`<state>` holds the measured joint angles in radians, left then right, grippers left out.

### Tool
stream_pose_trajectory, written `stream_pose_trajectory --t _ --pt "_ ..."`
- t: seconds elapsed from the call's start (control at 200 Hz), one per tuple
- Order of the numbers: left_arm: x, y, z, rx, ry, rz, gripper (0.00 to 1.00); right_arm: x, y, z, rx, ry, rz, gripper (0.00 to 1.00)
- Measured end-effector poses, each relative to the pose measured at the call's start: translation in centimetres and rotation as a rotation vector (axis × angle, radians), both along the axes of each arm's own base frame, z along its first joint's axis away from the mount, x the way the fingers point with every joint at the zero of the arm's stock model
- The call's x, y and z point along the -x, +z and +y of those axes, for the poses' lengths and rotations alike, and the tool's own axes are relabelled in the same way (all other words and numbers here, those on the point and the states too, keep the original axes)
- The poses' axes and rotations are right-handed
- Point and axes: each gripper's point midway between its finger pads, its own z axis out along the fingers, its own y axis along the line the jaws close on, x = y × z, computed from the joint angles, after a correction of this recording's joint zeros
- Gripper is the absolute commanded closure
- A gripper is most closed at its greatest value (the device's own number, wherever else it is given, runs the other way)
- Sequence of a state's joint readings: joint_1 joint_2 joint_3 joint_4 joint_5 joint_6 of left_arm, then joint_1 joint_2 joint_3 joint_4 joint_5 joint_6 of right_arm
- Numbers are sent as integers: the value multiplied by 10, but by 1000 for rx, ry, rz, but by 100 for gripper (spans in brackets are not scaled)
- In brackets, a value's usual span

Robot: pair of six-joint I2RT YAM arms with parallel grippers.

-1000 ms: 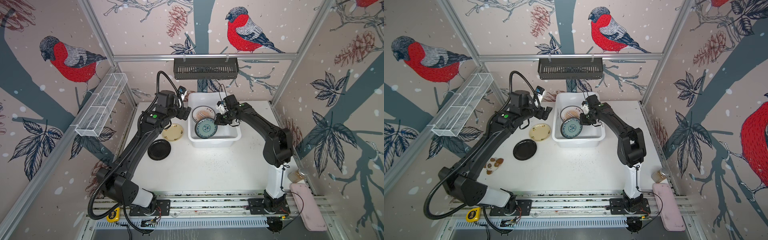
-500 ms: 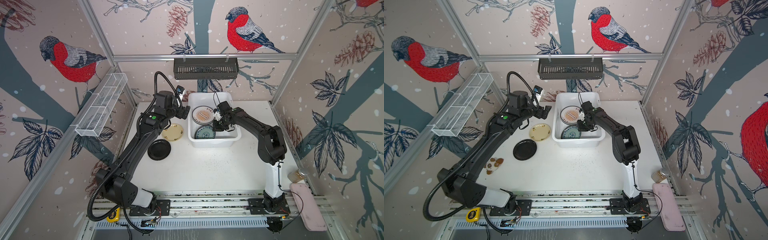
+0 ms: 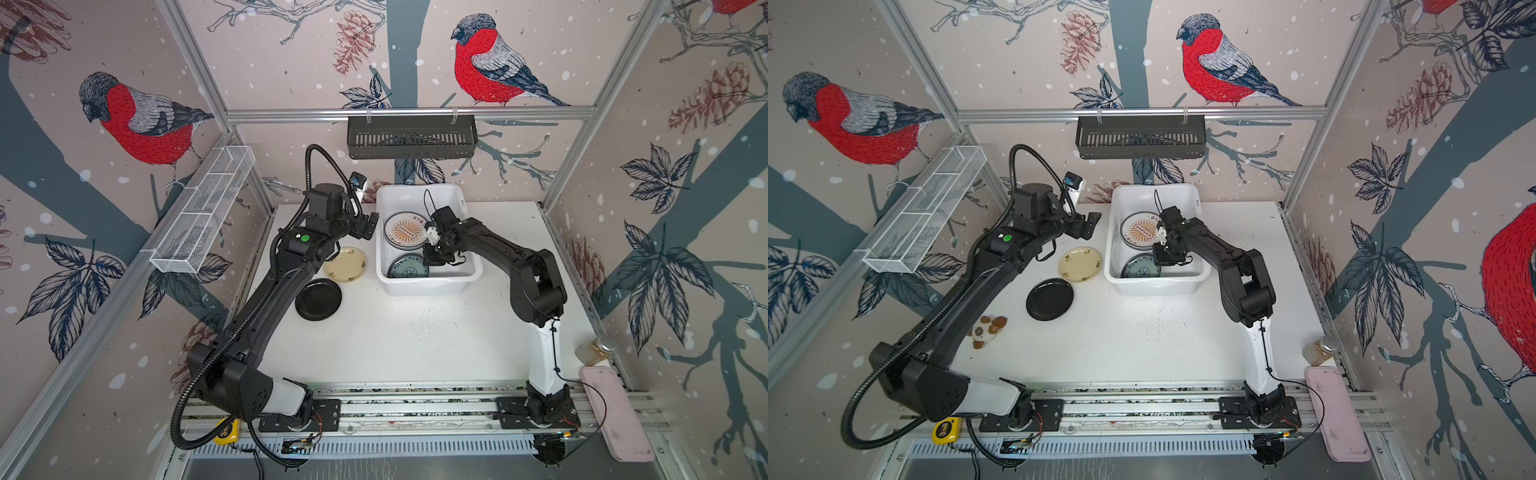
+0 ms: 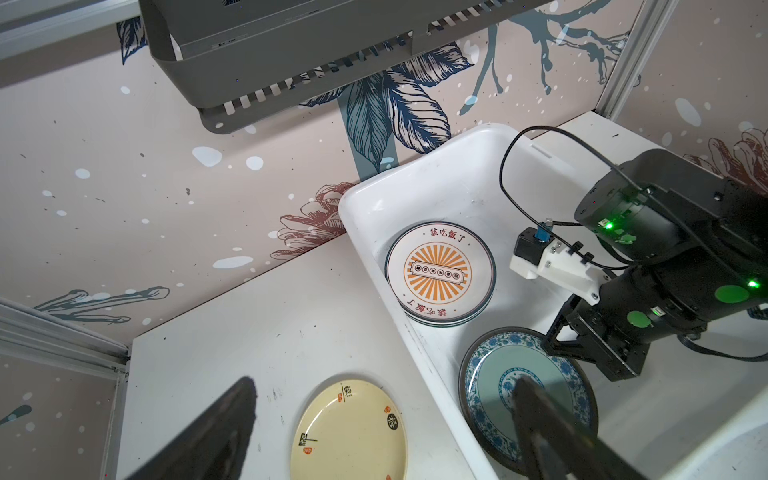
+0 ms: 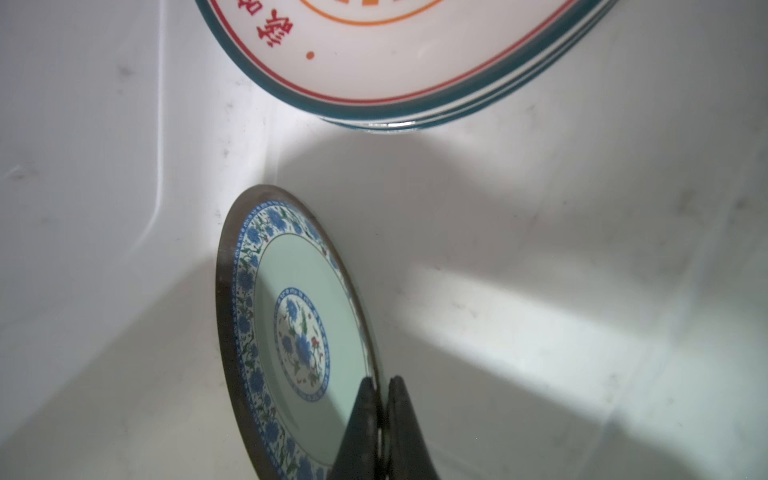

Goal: Place the plates into the plastic bin on the countertop
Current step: 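Lower the blue-floral plate into the bin beside the orange-sunburst stack, then open the right gripper and raise it out of the bin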

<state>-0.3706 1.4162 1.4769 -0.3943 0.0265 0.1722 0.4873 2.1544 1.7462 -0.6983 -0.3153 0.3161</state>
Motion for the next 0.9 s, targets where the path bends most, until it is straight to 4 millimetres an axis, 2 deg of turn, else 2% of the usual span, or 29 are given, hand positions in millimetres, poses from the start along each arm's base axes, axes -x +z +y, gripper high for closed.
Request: stream_pose_trajectory --t 0.525,0.741,0.896 --pt "1 -1 0 -2 -3 -7 5 -6 -17 0 12 -8 10 88" --pt "1 -6 0 -11 -6 -1 5 -7 -27 -3 42 -15 17 80" --pt "0 -6 0 -9 -5 -8 5 -11 -27 -1 40 -15 10 77"
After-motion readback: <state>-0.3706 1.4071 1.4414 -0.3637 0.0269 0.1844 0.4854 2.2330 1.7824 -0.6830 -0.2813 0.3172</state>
